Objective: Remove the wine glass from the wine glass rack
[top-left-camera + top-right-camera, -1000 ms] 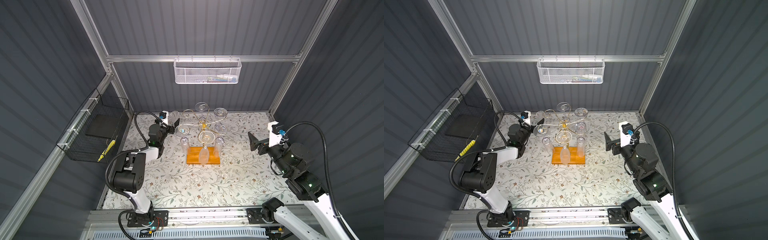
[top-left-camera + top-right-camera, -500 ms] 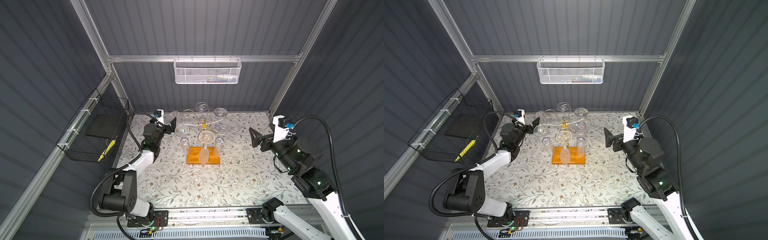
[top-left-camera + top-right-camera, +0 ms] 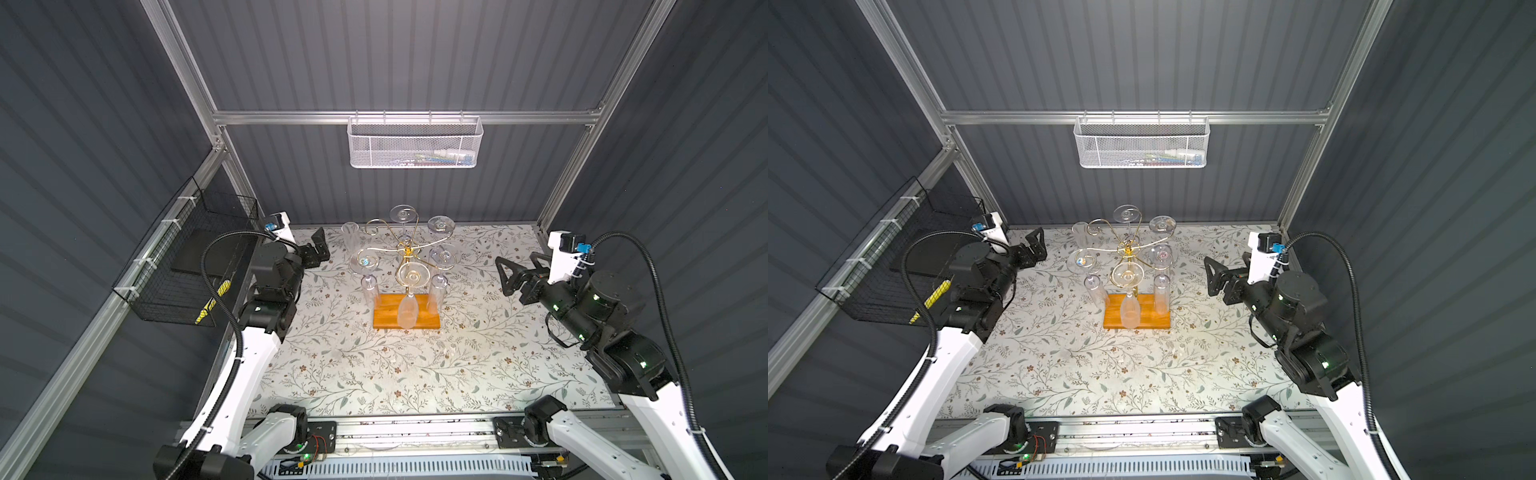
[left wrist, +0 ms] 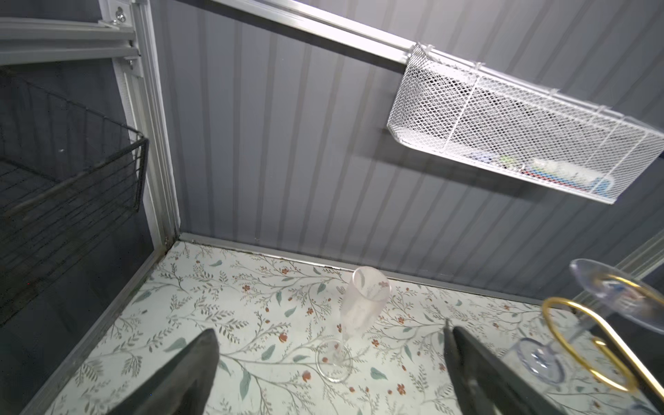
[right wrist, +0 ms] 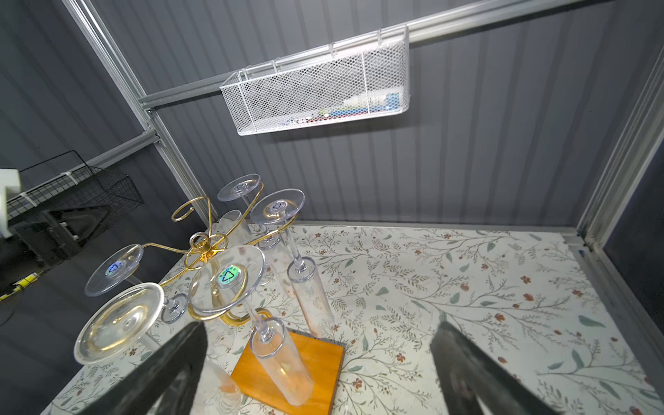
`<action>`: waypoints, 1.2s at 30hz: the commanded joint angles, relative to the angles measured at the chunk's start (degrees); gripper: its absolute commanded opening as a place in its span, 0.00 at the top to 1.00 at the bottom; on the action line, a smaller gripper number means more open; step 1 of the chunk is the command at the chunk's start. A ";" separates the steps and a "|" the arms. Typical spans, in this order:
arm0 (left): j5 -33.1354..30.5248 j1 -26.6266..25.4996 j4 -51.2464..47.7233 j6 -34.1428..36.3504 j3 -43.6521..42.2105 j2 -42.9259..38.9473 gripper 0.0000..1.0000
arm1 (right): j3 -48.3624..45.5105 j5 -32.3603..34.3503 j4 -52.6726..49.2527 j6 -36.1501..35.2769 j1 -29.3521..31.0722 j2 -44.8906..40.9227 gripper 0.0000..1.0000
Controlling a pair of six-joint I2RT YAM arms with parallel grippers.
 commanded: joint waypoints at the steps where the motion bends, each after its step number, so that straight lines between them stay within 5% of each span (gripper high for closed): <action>1: 6.60 -0.18 -13.88 -8.21 4.13 -3.46 0.00 | -0.56 -1.33 -1.79 3.50 -0.19 -0.45 0.01; 8: 23.65 -0.20 -22.34 -25.15 8.29 -6.52 0.04 | -3.26 -3.24 -1.89 5.01 -0.19 -1.89 0.01; 15: 34.32 -0.18 -10.89 -49.52 -1.21 -10.87 0.17 | -6.32 -5.01 -0.90 5.89 -0.23 -2.48 0.01; 22: 40.10 -0.43 -8.22 -57.16 -3.34 -10.77 0.27 | -6.32 -6.81 -2.91 6.08 -0.21 -2.40 0.01; 36: 40.12 -5.36 3.74 -66.05 -9.00 -7.36 0.53 | -7.32 -5.75 -3.45 6.69 -0.19 -2.85 0.01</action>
